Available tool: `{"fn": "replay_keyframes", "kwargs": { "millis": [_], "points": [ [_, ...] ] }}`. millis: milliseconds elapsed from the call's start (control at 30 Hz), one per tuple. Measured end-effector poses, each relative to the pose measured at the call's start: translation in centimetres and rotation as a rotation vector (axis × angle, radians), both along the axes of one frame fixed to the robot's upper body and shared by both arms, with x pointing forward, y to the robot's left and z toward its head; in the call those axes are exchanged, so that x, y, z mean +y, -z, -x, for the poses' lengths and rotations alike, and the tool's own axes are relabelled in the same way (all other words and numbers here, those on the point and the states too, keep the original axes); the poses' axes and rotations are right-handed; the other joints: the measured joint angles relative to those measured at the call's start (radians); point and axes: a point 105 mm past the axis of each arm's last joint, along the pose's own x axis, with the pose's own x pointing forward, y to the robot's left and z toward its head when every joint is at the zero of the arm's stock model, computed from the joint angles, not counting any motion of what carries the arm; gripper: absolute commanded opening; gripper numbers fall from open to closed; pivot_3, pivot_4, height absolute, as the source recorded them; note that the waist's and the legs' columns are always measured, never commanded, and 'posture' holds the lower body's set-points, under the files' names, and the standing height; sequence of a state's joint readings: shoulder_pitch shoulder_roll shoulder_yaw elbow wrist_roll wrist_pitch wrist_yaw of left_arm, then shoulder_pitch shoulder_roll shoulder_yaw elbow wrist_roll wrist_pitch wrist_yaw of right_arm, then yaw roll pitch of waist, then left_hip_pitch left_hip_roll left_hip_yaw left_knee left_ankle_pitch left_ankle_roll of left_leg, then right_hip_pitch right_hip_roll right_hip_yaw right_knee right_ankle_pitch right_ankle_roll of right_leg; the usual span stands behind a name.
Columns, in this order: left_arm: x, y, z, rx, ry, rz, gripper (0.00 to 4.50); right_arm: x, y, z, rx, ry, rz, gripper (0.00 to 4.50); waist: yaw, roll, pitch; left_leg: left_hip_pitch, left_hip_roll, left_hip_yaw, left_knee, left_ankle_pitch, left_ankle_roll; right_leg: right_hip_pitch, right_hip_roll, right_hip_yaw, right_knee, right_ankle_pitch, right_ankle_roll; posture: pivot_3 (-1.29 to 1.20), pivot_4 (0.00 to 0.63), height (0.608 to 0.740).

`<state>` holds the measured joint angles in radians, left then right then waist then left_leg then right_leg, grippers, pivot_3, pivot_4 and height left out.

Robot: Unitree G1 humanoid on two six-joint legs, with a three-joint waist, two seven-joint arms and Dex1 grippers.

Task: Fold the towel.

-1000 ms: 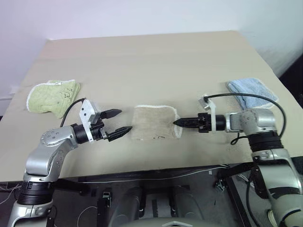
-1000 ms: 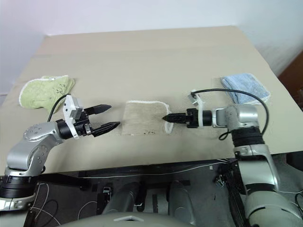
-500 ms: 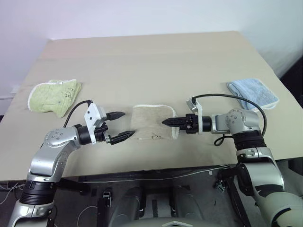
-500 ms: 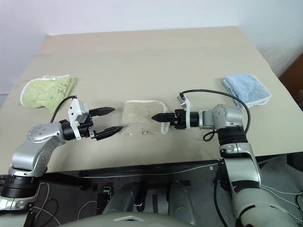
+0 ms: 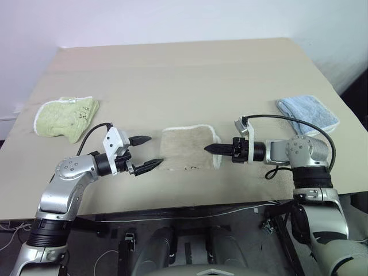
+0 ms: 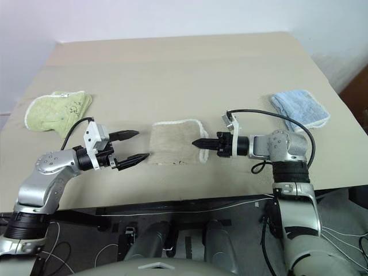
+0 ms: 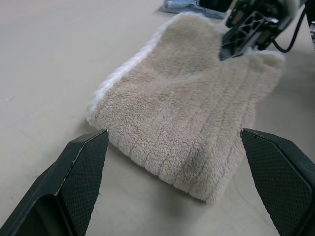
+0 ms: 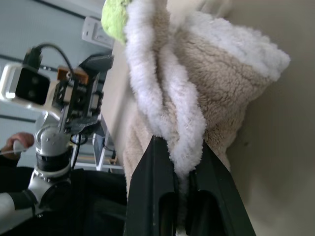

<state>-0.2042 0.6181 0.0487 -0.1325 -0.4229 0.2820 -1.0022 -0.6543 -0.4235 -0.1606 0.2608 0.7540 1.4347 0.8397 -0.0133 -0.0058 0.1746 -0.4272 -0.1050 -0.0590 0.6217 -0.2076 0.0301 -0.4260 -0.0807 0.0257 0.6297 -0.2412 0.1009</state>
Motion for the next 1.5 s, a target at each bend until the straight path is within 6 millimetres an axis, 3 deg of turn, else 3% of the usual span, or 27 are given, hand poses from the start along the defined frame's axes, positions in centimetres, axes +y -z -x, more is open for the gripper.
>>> {"fn": "replay_keyframes", "kwargs": {
  "millis": [100,267,400,733,867,933,1133,1300,1500],
  "points": [
    [0.2,0.0,-0.4,-0.005,-0.007,-0.004,4.50,0.2,-1.3,0.1,-0.057,0.024,-0.036,0.01,0.000,0.000,0.000,0.000,0.000,0.000,0.000,0.000,0.000,0.000,0.000,0.000,0.000,0.000,0.000,0.00,0.150,0.740],
    [0.4,-0.2,-1.0,-0.012,-0.030,0.001,4.50,-2.4,-6.8,-1.8,-0.338,0.203,-0.054,0.01,0.003,0.000,0.000,0.000,0.000,0.000,0.000,0.000,0.000,0.000,0.000,0.000,0.000,0.000,0.000,0.00,0.150,0.740],
    [1.3,0.0,-2.4,0.000,-0.120,0.018,4.50,-5.9,-9.0,-3.7,-0.483,0.450,-0.035,0.01,0.002,0.000,0.000,0.000,0.000,0.000,0.000,0.000,0.000,0.000,0.000,0.000,0.000,0.000,0.000,0.00,0.150,0.740],
    [2.5,-0.6,-3.7,0.004,-0.234,0.110,4.50,-16.2,-12.0,-7.4,-0.510,1.044,-0.096,0.01,0.001,0.000,0.000,0.000,0.000,0.001,0.000,0.001,0.002,0.000,0.000,0.000,0.000,0.000,0.000,0.00,0.150,0.740],
    [3.3,-0.7,-4.1,0.000,-0.281,0.123,4.50,-21.0,-11.4,-7.9,-0.457,1.244,-0.097,0.01,0.002,0.000,0.000,0.000,0.000,0.001,0.000,0.002,0.002,0.001,0.000,0.000,0.000,0.000,0.000,0.00,0.150,0.740],
    [3.3,-0.7,-4.2,0.000,-0.282,0.125,4.50,-22.4,-10.5,-8.0,-0.431,1.305,-0.081,0.01,0.001,0.000,0.000,0.000,0.000,0.001,0.000,0.002,0.002,0.001,0.000,0.000,0.000,0.000,0.000,0.00,0.150,0.740],
    [3.3,-0.6,-4.2,0.002,-0.289,0.132,4.50,-25.2,-8.5,-7.4,-0.403,1.418,-0.030,0.01,-0.002,0.001,0.000,0.000,0.000,0.001,0.000,0.002,0.003,0.001,0.000,0.000,0.000,0.000,0.000,0.00,0.150,0.740],
    [3.5,0.2,-3.8,0.025,-0.302,0.127,4.50,-26.7,-4.9,-5.7,-0.308,1.473,-0.001,0.01,0.001,0.001,0.000,0.000,0.000,0.001,0.000,0.002,0.003,0.001,0.000,0.001,0.000,0.000,0.000,0.00,0.150,0.740],
    [3.5,0.1,-3.8,0.019,-0.301,0.126,4.50,-27.5,-4.3,-4.0,-0.290,1.519,0.006,0.01,0.001,0.001,0.000,0.000,0.000,0.001,0.001,0.002,0.003,0.001,0.000,0.001,0.001,0.000,0.000,0.00,0.150,0.740]
  ]
}}
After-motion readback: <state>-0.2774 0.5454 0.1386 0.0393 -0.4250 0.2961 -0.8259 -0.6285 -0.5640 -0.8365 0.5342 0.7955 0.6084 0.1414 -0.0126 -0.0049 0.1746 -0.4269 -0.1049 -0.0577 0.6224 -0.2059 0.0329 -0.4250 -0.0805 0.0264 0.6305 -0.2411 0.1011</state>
